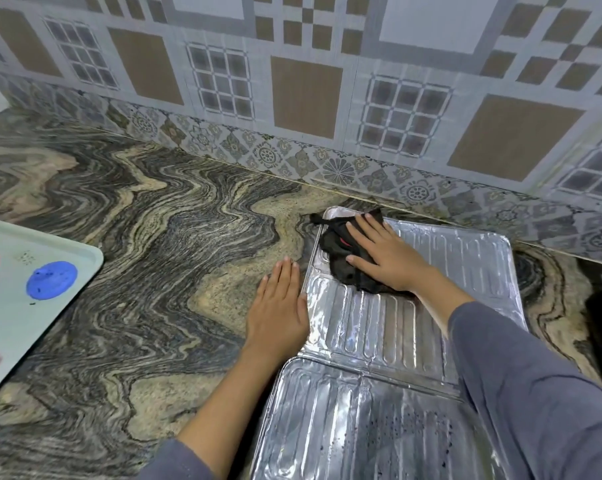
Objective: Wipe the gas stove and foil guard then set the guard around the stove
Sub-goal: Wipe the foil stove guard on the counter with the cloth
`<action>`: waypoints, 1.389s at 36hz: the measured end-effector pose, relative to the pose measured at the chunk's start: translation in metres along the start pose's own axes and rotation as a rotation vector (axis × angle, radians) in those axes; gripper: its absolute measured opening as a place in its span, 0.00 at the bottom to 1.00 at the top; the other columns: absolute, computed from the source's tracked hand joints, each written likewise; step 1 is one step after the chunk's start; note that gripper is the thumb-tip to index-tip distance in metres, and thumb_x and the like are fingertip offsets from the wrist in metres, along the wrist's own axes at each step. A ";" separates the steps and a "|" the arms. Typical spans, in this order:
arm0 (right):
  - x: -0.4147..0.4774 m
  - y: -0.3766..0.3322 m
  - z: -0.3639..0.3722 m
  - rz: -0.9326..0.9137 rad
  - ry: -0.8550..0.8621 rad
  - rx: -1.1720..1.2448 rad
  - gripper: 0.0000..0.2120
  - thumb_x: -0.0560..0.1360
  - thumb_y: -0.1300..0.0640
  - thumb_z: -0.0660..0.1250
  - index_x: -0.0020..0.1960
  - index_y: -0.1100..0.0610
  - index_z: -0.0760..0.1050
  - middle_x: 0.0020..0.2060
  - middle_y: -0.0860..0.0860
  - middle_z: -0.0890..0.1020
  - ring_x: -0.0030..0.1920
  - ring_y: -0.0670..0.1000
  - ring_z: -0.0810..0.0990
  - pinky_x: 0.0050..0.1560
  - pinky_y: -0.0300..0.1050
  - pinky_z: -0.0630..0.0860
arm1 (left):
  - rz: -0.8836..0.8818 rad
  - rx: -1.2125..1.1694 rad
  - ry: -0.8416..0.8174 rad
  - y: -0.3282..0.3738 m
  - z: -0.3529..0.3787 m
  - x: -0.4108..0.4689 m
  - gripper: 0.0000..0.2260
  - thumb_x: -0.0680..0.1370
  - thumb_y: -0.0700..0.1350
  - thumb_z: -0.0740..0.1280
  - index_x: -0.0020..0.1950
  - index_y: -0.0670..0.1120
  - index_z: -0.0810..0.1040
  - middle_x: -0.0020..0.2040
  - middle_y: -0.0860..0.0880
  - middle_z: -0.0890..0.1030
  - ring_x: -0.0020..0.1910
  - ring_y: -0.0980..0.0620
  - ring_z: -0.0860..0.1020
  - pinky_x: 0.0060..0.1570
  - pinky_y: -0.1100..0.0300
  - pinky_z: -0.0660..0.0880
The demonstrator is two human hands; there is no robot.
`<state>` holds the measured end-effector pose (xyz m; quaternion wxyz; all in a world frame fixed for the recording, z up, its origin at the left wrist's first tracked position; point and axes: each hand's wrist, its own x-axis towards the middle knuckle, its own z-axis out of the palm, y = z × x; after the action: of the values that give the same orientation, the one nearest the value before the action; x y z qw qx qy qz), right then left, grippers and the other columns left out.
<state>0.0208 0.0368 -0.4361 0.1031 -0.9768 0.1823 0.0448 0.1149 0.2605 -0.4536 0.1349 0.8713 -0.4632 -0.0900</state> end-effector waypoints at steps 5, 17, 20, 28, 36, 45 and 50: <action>-0.026 0.021 -0.002 0.151 0.014 0.003 0.33 0.77 0.37 0.46 0.76 0.49 0.41 0.76 0.49 0.41 0.76 0.47 0.38 0.75 0.47 0.39 | 0.004 0.025 -0.011 -0.001 0.001 0.001 0.25 0.80 0.51 0.40 0.75 0.46 0.39 0.77 0.48 0.39 0.75 0.53 0.38 0.72 0.58 0.37; -0.088 0.048 -0.001 0.612 0.046 -0.010 0.34 0.78 0.37 0.44 0.77 0.52 0.42 0.77 0.53 0.42 0.76 0.51 0.40 0.74 0.50 0.39 | 0.006 0.053 -0.028 0.001 0.000 0.002 0.28 0.77 0.53 0.36 0.75 0.45 0.39 0.77 0.48 0.40 0.76 0.53 0.39 0.74 0.56 0.39; -0.096 0.045 0.002 0.746 0.070 0.002 0.34 0.78 0.37 0.44 0.77 0.55 0.44 0.77 0.55 0.44 0.76 0.53 0.41 0.75 0.51 0.40 | 0.000 0.066 -0.030 0.000 0.000 0.002 0.28 0.77 0.53 0.36 0.75 0.45 0.39 0.77 0.48 0.40 0.76 0.53 0.39 0.74 0.56 0.39; -0.095 0.002 0.017 0.984 0.202 0.141 0.33 0.79 0.41 0.46 0.76 0.60 0.45 0.76 0.59 0.45 0.76 0.57 0.41 0.74 0.52 0.38 | 0.005 0.068 -0.031 0.000 0.001 0.003 0.25 0.80 0.51 0.40 0.75 0.44 0.39 0.77 0.47 0.40 0.76 0.52 0.39 0.75 0.54 0.40; -0.059 -0.055 0.026 0.907 0.193 0.143 0.35 0.79 0.40 0.45 0.76 0.60 0.43 0.76 0.60 0.43 0.76 0.59 0.39 0.74 0.54 0.36 | 0.024 0.057 -0.014 -0.001 0.002 0.003 0.25 0.80 0.50 0.39 0.75 0.44 0.40 0.77 0.46 0.40 0.76 0.52 0.39 0.73 0.56 0.38; -0.023 -0.084 0.031 0.638 0.150 0.059 0.35 0.78 0.38 0.43 0.76 0.58 0.41 0.76 0.59 0.42 0.76 0.58 0.39 0.74 0.53 0.36 | 0.078 -0.108 -0.103 -0.009 -0.011 0.004 0.24 0.82 0.48 0.45 0.76 0.45 0.41 0.77 0.48 0.41 0.76 0.54 0.39 0.70 0.60 0.35; -0.022 -0.084 0.031 0.621 0.149 0.053 0.34 0.78 0.38 0.42 0.76 0.58 0.41 0.76 0.59 0.43 0.76 0.58 0.39 0.75 0.54 0.37 | 0.144 -0.303 -0.121 -0.016 -0.031 -0.022 0.27 0.81 0.53 0.51 0.76 0.49 0.43 0.76 0.53 0.41 0.75 0.56 0.40 0.74 0.57 0.40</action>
<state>0.0289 0.1278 -0.4484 0.0962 -0.8721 0.4798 -0.0023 0.1237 0.2917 -0.4283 0.2425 0.7986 -0.5128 -0.2013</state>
